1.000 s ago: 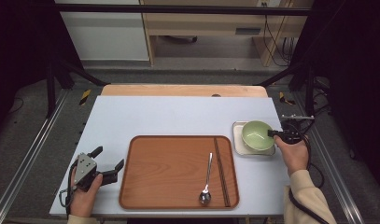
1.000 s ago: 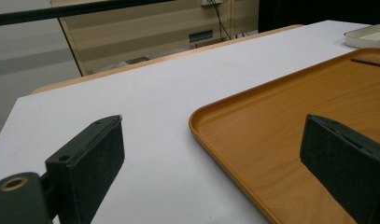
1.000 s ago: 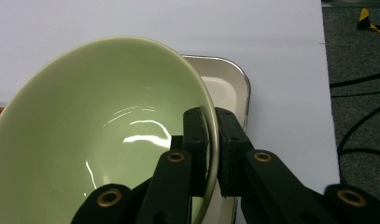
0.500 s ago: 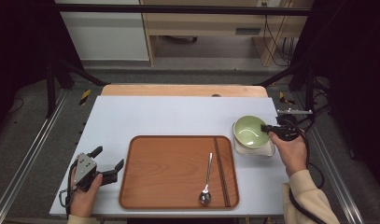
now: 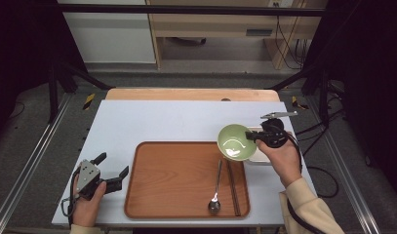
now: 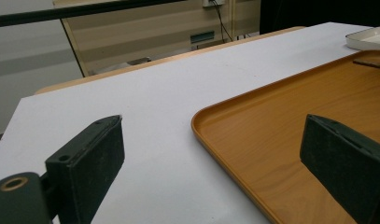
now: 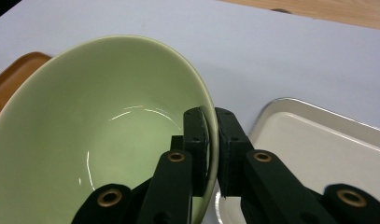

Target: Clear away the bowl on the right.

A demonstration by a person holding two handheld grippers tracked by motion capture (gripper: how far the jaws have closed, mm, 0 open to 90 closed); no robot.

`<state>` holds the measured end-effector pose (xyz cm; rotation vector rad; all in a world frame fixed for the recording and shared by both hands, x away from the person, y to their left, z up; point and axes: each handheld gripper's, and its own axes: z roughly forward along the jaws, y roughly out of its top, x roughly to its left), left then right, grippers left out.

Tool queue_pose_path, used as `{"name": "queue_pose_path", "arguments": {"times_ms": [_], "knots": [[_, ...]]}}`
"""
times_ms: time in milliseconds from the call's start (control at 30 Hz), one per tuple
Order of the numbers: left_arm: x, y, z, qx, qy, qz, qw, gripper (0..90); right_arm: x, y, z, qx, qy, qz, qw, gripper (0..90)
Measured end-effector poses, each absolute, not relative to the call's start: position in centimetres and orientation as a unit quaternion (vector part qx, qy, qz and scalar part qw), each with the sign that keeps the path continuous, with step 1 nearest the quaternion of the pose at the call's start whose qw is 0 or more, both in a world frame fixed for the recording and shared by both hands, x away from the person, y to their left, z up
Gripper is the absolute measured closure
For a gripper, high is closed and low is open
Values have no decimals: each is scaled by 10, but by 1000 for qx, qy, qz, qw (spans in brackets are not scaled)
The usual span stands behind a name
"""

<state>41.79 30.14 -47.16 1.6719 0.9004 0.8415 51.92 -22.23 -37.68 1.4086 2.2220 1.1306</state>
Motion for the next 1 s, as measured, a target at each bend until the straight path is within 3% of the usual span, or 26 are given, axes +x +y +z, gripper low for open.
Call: {"name": "queue_pose_path", "arguments": {"times_ms": [1000], "knots": [[418, 302, -471, 692, 373, 351, 509, 61, 501, -162, -399, 436, 814, 377, 79, 844]]}}
